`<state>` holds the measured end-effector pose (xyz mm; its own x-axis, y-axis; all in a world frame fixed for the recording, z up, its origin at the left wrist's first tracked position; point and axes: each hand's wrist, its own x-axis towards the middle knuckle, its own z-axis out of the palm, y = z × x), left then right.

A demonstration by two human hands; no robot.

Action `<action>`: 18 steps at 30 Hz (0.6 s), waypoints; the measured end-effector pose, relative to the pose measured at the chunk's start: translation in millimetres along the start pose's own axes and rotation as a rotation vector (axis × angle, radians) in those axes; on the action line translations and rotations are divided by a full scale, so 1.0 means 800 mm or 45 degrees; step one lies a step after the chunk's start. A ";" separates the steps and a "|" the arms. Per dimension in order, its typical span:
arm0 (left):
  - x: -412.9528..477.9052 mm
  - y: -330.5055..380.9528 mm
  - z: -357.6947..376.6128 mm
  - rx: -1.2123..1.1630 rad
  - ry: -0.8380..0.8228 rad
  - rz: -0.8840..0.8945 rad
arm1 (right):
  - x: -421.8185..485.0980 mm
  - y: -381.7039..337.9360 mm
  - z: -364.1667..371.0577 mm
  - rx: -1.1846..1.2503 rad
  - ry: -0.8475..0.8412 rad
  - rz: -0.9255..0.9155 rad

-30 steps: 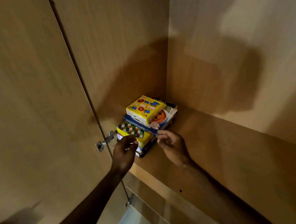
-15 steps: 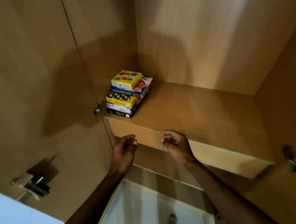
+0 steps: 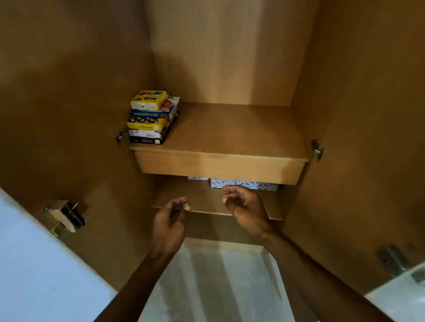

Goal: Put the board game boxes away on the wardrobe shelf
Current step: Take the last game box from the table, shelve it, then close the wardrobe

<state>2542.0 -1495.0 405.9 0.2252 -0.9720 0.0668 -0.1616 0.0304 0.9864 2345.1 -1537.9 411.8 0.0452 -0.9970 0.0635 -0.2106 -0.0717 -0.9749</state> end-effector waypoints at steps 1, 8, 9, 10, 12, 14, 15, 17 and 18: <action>-0.010 0.003 0.008 0.013 -0.013 0.016 | -0.014 -0.003 -0.008 -0.003 0.024 -0.009; -0.093 0.031 0.121 0.012 -0.183 0.075 | -0.128 0.003 -0.137 -0.094 0.197 0.036; -0.106 0.037 0.139 0.006 -0.217 0.081 | -0.144 0.008 -0.158 -0.114 0.228 0.048; -0.126 0.044 0.169 0.002 -0.268 0.084 | -0.168 0.015 -0.192 -0.147 0.280 0.054; -0.154 0.052 0.213 -0.023 -0.344 0.086 | -0.200 0.025 -0.240 -0.239 0.344 0.078; -0.182 0.060 0.261 -0.029 -0.441 0.100 | -0.232 0.033 -0.290 -0.298 0.417 0.090; -0.198 0.068 0.288 -0.029 -0.495 0.106 | -0.249 0.034 -0.317 -0.301 0.462 0.091; -0.216 0.083 0.330 -0.035 -0.565 0.098 | -0.267 0.033 -0.359 -0.285 0.551 0.101; -0.226 0.096 0.354 -0.028 -0.594 0.115 | -0.275 0.029 -0.384 -0.281 0.608 0.094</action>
<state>2216.8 -1383.0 427.1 -0.2454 -0.9659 0.0829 -0.1388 0.1196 0.9831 2030.2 -1329.5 440.4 -0.4167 -0.8987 0.1369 -0.3993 0.0456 -0.9157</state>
